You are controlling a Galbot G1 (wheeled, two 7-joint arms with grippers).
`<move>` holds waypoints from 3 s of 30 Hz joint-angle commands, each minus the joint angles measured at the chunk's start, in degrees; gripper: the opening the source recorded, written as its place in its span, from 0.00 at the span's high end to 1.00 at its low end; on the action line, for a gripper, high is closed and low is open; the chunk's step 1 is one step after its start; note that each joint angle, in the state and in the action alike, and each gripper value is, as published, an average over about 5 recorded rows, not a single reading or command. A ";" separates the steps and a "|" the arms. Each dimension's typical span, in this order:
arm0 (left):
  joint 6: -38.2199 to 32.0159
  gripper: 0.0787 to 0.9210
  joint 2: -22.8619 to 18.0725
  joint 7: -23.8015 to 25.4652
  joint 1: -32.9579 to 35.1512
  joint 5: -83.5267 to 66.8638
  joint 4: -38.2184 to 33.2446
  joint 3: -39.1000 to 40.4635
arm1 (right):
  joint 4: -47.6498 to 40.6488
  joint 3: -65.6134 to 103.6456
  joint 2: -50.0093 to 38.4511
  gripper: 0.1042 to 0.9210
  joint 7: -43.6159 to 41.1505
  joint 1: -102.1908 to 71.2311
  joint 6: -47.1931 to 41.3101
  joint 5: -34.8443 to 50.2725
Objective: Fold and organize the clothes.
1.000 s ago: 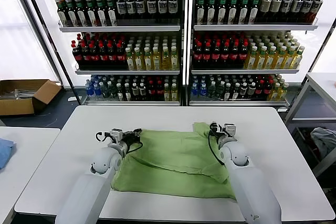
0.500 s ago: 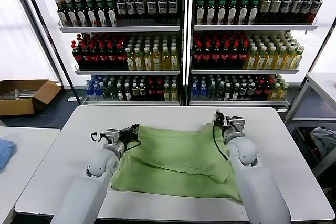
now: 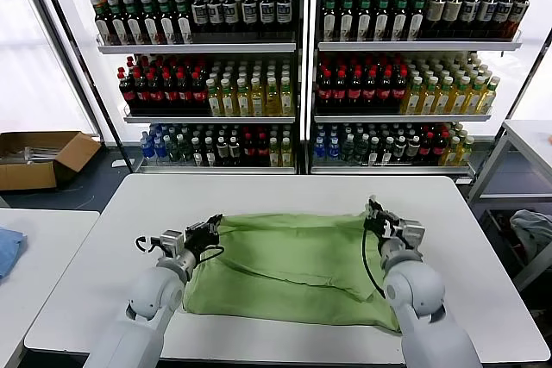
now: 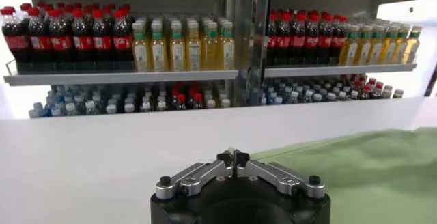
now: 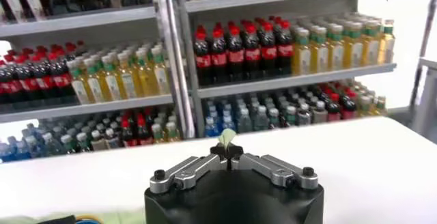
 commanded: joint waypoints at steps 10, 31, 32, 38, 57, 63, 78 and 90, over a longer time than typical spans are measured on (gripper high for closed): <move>-0.53 0.99 -0.44 1.99 10.90 3.62 -6.05 -1.94 | 8.32 4.12 1.01 0.99 1.06 -19.10 1.42 -4.97; -0.97 0.99 -1.92 3.89 12.61 9.57 -7.20 -3.74 | -1.20 -0.20 2.23 0.99 0.85 -17.10 4.41 -10.02; -1.14 0.99 -2.00 3.84 12.58 9.51 -7.75 -3.70 | -0.97 -0.36 2.18 0.98 0.44 -17.17 4.80 -10.21; -1.40 0.84 -2.56 2.68 13.89 9.70 -14.23 -3.51 | 6.65 1.12 1.78 0.80 -1.16 -19.01 6.63 -10.53; 1.51 0.20 -7.78 -3.07 17.60 4.63 -13.05 -10.32 | 27.56 5.85 -2.44 0.16 0.42 -19.88 4.08 -6.45; 2.68 0.12 -8.28 -4.02 16.05 0.16 -9.63 -10.54 | 27.60 4.97 -2.98 0.12 0.52 -19.62 3.53 -6.82; 1.94 0.12 -8.69 -2.93 14.71 -0.44 -6.19 -9.22 | 26.67 2.68 -2.20 0.12 0.03 -20.80 4.27 -9.05; 0.84 0.47 -8.52 -1.21 15.65 0.05 -6.49 -9.66 | 27.06 2.04 -2.16 0.12 0.50 -19.41 3.81 -9.02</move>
